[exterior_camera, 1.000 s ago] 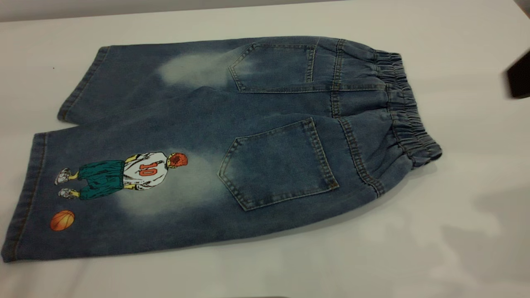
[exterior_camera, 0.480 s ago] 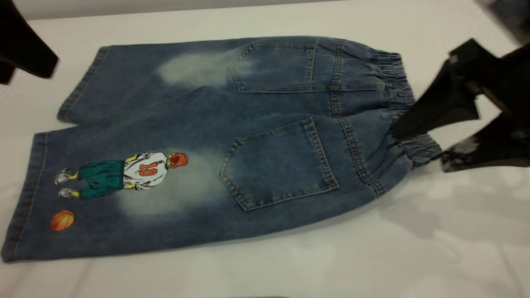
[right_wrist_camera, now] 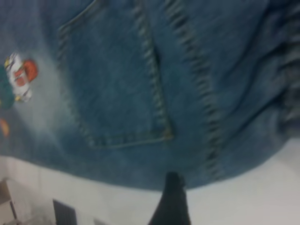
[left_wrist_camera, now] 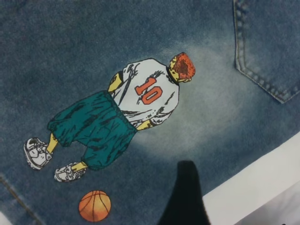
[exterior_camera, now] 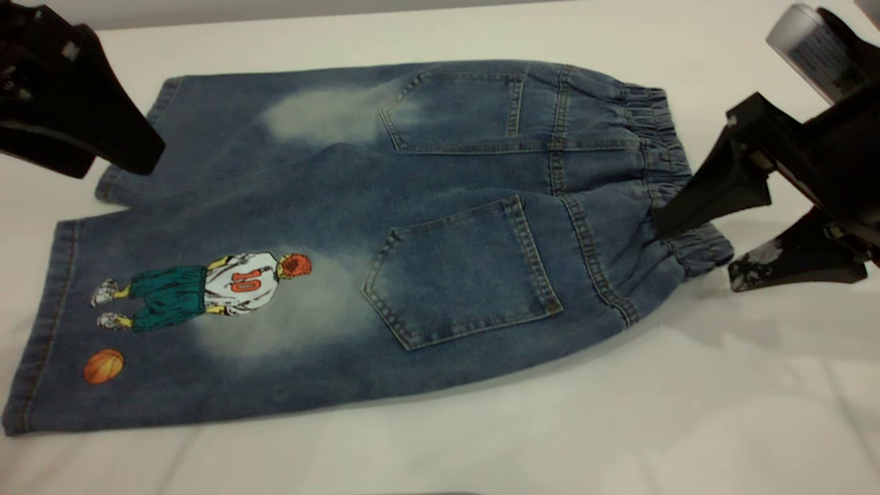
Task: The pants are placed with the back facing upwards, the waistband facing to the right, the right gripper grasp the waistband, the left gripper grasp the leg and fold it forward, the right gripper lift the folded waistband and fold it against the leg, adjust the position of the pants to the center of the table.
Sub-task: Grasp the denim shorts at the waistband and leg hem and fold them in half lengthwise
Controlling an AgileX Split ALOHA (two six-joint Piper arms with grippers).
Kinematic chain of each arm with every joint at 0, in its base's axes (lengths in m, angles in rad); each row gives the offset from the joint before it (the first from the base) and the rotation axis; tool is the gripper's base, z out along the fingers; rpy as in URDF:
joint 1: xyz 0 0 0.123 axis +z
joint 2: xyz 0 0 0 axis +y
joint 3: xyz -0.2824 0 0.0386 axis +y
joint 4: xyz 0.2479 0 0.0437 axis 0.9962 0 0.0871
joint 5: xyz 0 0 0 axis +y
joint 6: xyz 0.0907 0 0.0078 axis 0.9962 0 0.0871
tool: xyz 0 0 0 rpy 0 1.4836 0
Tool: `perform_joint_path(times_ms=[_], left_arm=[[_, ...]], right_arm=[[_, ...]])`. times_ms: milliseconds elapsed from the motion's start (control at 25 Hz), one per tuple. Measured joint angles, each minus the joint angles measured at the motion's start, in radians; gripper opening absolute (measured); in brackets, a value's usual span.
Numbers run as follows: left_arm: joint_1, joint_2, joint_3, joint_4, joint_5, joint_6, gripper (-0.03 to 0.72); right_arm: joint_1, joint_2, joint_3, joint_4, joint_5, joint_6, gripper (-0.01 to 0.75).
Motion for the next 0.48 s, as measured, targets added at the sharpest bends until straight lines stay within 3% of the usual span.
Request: perform_joint_path(times_ms=[280, 480], left_arm=[[0.0, 0.0, 0.0, -0.002, -0.005, 0.001, 0.538], [0.0, 0.0, 0.0, -0.002, -0.013, 0.004, 0.538]], right_arm=[[-0.107, 0.098, -0.043, -0.02, 0.084, -0.025, 0.554], [-0.119, 0.149, -0.072, -0.002, 0.104, -0.059, 0.554]])
